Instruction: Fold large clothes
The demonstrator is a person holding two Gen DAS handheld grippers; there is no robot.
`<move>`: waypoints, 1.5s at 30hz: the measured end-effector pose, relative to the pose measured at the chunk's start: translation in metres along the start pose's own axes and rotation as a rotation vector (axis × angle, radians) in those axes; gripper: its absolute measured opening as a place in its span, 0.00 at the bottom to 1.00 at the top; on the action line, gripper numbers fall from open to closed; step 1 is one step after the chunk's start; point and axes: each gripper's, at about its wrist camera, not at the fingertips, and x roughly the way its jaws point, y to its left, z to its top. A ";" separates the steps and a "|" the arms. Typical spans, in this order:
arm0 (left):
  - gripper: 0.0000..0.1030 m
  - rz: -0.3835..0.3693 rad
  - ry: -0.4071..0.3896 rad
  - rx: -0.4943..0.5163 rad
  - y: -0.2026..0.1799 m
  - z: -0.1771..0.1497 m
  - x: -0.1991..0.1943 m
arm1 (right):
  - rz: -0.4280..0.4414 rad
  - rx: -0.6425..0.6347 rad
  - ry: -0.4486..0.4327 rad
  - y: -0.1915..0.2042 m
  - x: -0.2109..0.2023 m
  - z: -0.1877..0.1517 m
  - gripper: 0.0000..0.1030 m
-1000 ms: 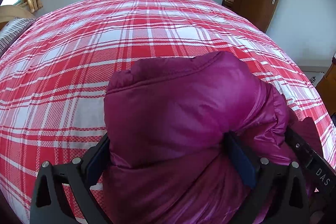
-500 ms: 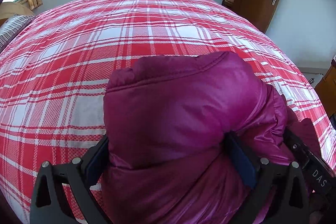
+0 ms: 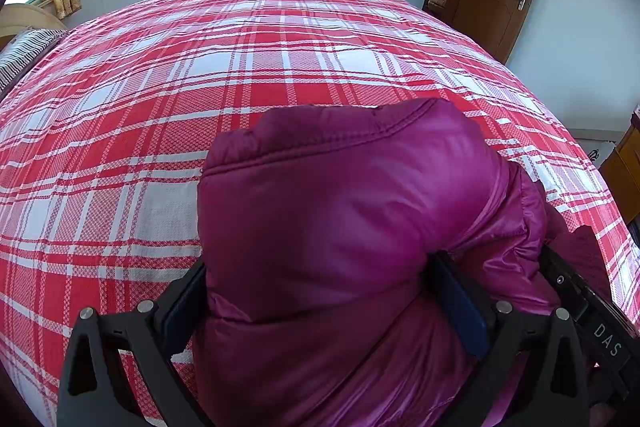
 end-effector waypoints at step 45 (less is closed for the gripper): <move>0.56 -0.498 -0.042 -0.090 0.033 -0.063 -0.074 | 0.555 -0.023 0.182 -0.031 -0.006 0.001 0.29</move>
